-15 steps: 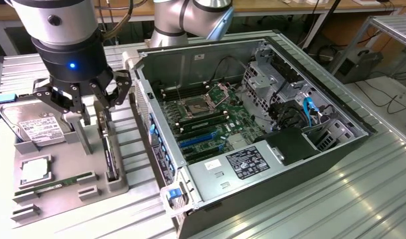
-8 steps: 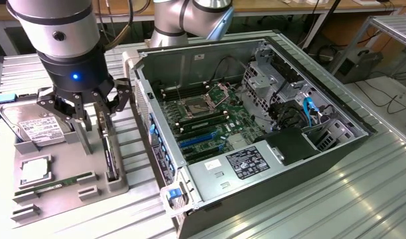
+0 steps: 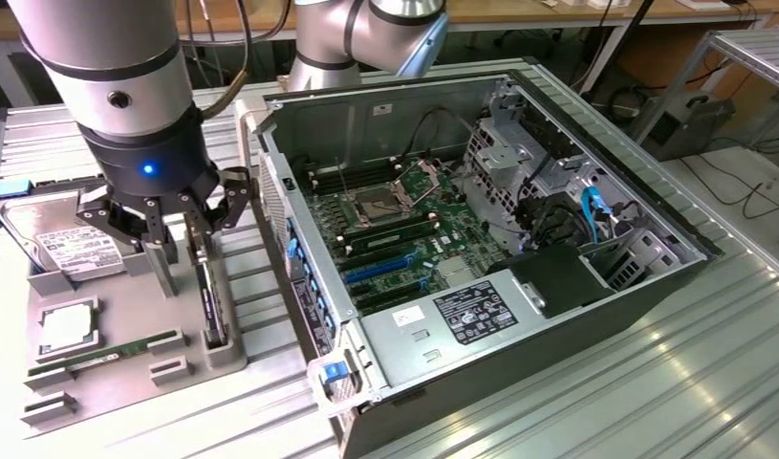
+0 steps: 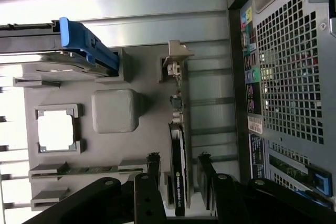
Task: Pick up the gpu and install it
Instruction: 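Pick up the gpu and move the gpu toward the slot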
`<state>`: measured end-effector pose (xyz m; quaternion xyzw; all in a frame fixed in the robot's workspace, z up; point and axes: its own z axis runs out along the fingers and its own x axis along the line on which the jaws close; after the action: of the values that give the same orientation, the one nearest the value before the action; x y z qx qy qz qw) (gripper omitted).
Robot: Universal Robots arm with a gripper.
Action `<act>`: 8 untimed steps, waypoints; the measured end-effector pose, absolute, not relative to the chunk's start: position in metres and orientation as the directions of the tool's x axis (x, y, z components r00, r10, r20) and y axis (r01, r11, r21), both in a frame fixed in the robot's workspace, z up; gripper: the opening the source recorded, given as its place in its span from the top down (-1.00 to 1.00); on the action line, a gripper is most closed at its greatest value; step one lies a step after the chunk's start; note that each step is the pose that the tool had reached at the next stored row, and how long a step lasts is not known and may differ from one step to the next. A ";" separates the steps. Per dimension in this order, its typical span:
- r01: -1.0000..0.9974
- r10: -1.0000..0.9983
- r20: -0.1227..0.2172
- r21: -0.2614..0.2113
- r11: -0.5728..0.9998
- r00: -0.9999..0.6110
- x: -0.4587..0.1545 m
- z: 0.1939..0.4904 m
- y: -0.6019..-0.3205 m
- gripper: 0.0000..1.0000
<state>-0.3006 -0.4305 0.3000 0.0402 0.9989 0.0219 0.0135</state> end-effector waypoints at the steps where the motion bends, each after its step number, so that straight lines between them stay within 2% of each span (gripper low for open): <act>1: 0.080 0.081 -0.025 0.045 0.996 -0.996 -0.301 0.298 -0.430 0.16; 8: 0.080 0.081 -0.025 0.045 0.996 -0.996 -0.300 0.283 -0.431 0.16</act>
<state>-0.3000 -0.4310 0.2834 0.0402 0.9989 0.0219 0.0136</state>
